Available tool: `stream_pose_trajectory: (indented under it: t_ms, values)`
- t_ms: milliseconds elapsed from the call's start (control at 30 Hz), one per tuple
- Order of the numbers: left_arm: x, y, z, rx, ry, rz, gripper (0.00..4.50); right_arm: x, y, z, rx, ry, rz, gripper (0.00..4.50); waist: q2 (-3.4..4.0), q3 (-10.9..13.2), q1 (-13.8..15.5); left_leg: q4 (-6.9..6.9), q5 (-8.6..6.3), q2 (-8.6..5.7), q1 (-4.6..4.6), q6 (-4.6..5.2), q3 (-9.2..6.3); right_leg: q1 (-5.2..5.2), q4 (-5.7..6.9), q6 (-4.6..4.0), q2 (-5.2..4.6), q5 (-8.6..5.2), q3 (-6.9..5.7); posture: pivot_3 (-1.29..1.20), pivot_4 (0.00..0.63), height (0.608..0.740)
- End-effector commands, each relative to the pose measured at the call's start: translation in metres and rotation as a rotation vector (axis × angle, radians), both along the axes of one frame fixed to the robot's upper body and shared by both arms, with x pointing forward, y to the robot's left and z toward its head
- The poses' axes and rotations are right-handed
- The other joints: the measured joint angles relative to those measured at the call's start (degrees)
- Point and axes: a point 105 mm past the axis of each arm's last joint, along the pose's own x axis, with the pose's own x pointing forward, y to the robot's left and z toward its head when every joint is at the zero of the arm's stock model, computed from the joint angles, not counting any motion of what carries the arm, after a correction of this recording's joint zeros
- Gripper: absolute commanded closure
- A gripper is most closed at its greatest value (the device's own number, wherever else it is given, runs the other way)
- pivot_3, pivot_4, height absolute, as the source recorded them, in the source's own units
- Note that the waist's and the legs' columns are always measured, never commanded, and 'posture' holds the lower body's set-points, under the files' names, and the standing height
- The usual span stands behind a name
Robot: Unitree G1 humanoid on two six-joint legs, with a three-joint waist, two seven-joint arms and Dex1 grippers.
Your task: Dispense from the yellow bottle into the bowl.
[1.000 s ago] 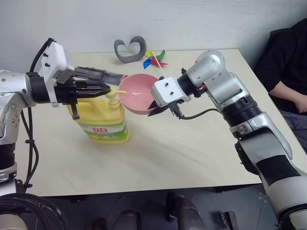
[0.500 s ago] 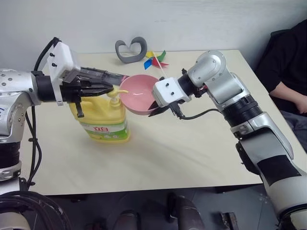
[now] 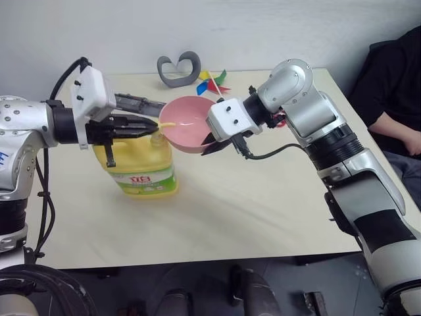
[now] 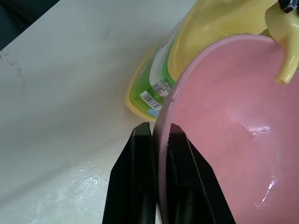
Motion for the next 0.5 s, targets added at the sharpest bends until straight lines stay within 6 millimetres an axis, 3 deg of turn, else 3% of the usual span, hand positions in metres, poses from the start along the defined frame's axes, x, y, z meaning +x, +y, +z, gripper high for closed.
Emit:
stream_pose_trajectory:
  t_ms: [33,200,300,500]
  values:
    - [0.008,0.011,-0.043,0.074,0.18,0.064,4.25,-0.013,0.003,0.018,-0.013,-0.029,0.08,4.5,0.0,0.0,0.0,0.0,0.0,0.0,0.0,0.0,0.0,0.0,0.01,-0.01,0.0,0.0,0.0,0.0,0.15,0.74]
    - [0.009,0.013,-0.046,0.067,0.17,0.059,4.25,-0.014,0.003,0.017,-0.015,-0.029,0.081,4.5,0.02,0.0,0.0,-0.02,0.0,0.0,0.01,0.0,0.01,0.05,0.03,-0.02,0.0,-0.01,0.01,0.0,0.15,0.74]
    - [0.009,0.005,-0.01,-0.076,0.112,0.028,4.25,-0.012,0.001,0.015,-0.02,-0.029,0.074,4.5,0.02,0.0,0.0,0.0,0.0,0.0,0.0,0.0,0.01,0.06,0.03,-0.02,0.0,-0.01,0.01,0.0,0.15,0.74]
    - [-0.015,0.001,0.033,-0.277,0.153,-0.088,4.25,-0.012,-0.001,0.013,-0.024,-0.031,0.068,4.5,0.02,0.0,0.0,0.02,0.0,0.01,-0.06,0.0,-0.08,-0.16,-0.04,-0.02,0.0,-0.01,-0.09,0.0,0.15,0.74]
